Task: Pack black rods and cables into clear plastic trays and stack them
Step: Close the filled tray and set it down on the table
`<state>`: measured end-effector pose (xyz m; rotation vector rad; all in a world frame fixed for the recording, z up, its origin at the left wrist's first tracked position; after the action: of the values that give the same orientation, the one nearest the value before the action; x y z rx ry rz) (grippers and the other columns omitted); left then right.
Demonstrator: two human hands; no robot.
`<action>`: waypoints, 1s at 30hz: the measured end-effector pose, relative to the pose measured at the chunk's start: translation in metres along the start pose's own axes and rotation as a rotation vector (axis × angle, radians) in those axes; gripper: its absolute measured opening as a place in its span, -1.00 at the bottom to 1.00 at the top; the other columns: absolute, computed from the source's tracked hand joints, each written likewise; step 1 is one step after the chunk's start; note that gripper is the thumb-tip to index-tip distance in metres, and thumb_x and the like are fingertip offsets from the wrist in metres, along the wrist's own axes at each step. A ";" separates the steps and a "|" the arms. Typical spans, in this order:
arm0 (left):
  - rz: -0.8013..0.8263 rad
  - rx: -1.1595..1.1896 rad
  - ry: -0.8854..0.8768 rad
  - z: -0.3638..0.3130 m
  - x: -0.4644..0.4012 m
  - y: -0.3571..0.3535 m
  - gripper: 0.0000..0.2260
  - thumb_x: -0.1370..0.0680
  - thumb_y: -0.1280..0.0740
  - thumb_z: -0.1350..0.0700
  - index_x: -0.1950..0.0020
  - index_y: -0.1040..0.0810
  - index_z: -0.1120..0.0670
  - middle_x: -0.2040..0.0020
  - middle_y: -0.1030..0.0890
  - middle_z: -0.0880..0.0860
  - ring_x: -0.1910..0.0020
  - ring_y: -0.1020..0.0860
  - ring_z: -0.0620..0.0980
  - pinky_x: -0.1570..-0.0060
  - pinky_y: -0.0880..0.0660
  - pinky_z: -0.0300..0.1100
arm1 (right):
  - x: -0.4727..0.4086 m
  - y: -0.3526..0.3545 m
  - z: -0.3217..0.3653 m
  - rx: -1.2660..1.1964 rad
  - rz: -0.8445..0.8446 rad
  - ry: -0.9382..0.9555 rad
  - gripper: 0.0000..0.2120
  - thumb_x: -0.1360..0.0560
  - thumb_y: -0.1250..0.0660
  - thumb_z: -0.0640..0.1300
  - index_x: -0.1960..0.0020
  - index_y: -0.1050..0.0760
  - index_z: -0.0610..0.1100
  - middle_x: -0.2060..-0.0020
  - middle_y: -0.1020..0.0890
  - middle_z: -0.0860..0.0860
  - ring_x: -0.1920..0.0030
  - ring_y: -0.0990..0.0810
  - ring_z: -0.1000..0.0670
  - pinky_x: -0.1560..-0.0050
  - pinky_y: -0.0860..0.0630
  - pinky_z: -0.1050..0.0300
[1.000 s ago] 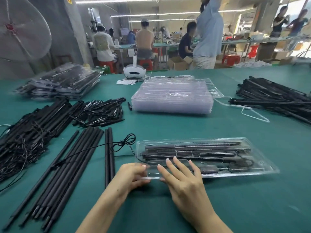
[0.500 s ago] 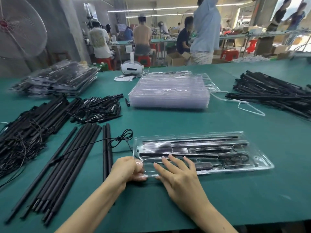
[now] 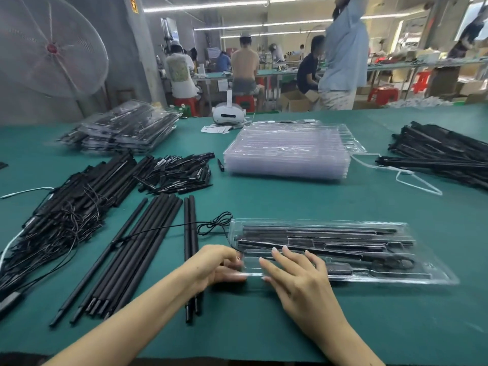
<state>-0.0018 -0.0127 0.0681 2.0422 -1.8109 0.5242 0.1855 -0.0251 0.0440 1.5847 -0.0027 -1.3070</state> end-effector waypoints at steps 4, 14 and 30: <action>-0.012 -0.033 -0.007 0.001 -0.002 0.002 -0.90 -0.49 -0.24 0.40 0.14 -0.53 0.26 0.24 -0.61 0.18 0.44 -0.60 -0.04 0.44 -0.55 -0.25 | -0.001 0.001 0.000 0.002 0.010 0.018 -0.76 -0.34 -0.45 -0.05 -0.01 -0.68 0.01 0.02 -0.70 0.02 -0.01 -0.67 -0.03 -0.02 -0.53 -0.13; -0.085 -0.040 0.029 0.001 -0.009 -0.003 -0.89 -0.48 -0.20 0.43 0.11 -0.45 0.26 0.30 -0.60 0.20 0.54 -0.57 0.00 0.51 -0.56 -0.20 | -0.001 0.000 0.000 0.015 0.035 0.032 -0.73 -0.31 -0.55 -0.10 0.00 -0.69 -0.02 0.03 -0.70 -0.01 0.02 -0.68 -0.06 0.02 -0.54 -0.16; 0.010 0.203 0.147 -0.012 0.004 -0.007 -0.85 -0.44 -0.16 0.46 0.22 -0.47 0.30 0.22 -0.49 0.16 0.31 -0.56 0.06 0.40 -0.62 -0.13 | -0.035 -0.007 0.029 0.169 0.009 0.285 -0.78 -0.33 -0.33 -0.23 0.04 -0.58 -0.10 0.12 -0.62 0.02 0.09 -0.60 -0.02 -0.16 -0.36 -0.07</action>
<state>0.0048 -0.0095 0.0809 2.0627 -1.7437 0.8693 0.1464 -0.0221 0.0678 1.9021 0.0578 -1.0872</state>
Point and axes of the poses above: each hand's wrist, its own x-axis away from the middle knuckle, its own y-axis out of the back of the hand, z = x × y, the point moved 2 cm from there along -x, towards the middle knuckle
